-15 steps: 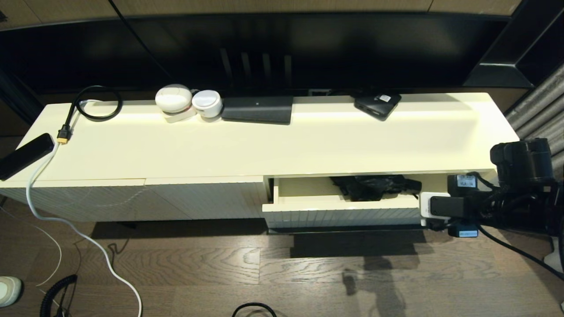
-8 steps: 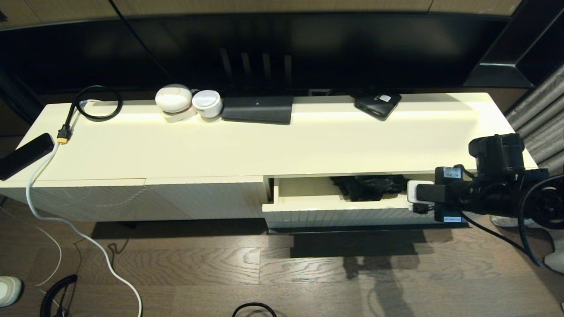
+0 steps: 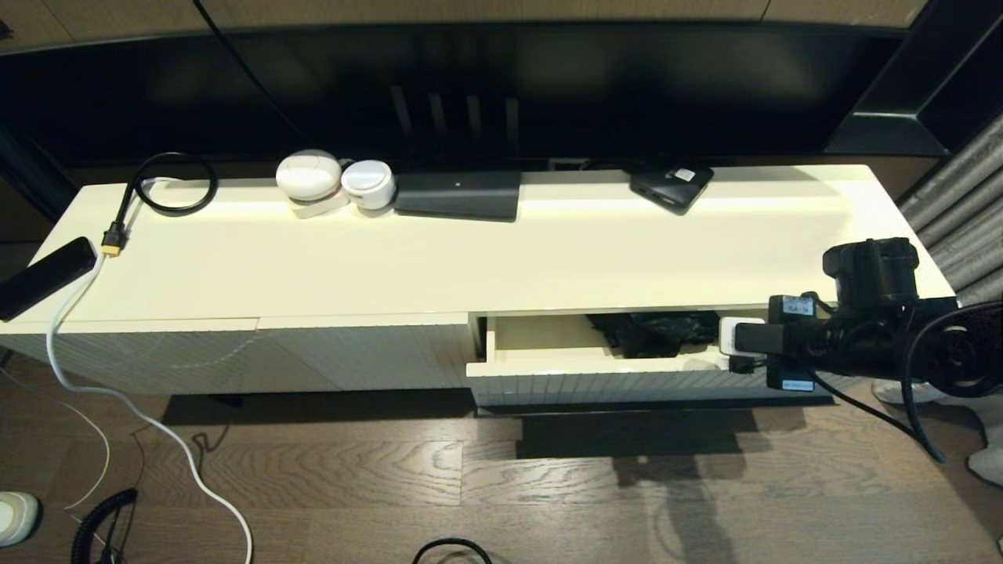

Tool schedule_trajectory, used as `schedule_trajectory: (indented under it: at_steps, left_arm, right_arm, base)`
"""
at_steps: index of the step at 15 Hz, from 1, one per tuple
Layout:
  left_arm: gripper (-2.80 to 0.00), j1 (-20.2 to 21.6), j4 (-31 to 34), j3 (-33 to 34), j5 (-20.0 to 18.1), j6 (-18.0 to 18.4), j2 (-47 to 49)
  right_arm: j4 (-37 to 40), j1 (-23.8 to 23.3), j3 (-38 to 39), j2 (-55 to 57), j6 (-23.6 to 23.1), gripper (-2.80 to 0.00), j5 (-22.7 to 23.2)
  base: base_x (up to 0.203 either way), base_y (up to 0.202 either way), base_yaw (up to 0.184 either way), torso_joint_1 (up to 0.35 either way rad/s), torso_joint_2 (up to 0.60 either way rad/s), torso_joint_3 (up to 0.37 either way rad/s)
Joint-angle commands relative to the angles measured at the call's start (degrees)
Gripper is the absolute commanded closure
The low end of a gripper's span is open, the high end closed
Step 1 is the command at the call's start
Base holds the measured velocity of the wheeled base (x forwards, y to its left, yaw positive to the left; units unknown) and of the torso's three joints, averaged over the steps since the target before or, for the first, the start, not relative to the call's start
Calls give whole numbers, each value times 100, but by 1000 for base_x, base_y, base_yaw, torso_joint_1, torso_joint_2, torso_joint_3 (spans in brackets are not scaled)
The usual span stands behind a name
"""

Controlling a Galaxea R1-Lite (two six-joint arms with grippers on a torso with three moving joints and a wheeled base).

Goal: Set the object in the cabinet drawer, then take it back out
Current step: Open the drawer

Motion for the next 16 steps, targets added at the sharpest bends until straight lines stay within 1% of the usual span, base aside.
schedule_trajectory:
  at_steps: [1, 4, 7, 12, 14, 16]
  left_arm:
    - [0, -2, 0, 0, 4, -5, 0]
    - [0, 6, -2, 0, 4, -5, 0]
    - [0, -2, 0, 0, 4, -5, 0]
    - [0, -2, 0, 0, 4, -5, 0]
    - [0, 6, 0, 0, 4, -5, 0]
    - [0, 6, 0, 0, 4, -5, 0]
  right_arm:
    - [-4, 5, -147, 182, -41, 0, 11]
    - [42, 5, -443, 324, -36, 0, 14]
    - [49, 13, -552, 381, -32, 0, 22]
    - [39, 293, -587, 461, 132, 0, 16]
    - [47, 425, -566, 474, 286, 0, 8]
    - [51, 487, -510, 438, 328, 0, -68]
  base:
    - [0, 0, 0, 0, 0, 0]
    - [0, 0, 0, 0, 0, 0]
    - [0, 0, 0, 0, 0, 0]
    - [0, 0, 0, 0, 0, 0]
    - [0, 0, 0, 0, 0, 0]
    - [0, 0, 0, 0, 0, 0]
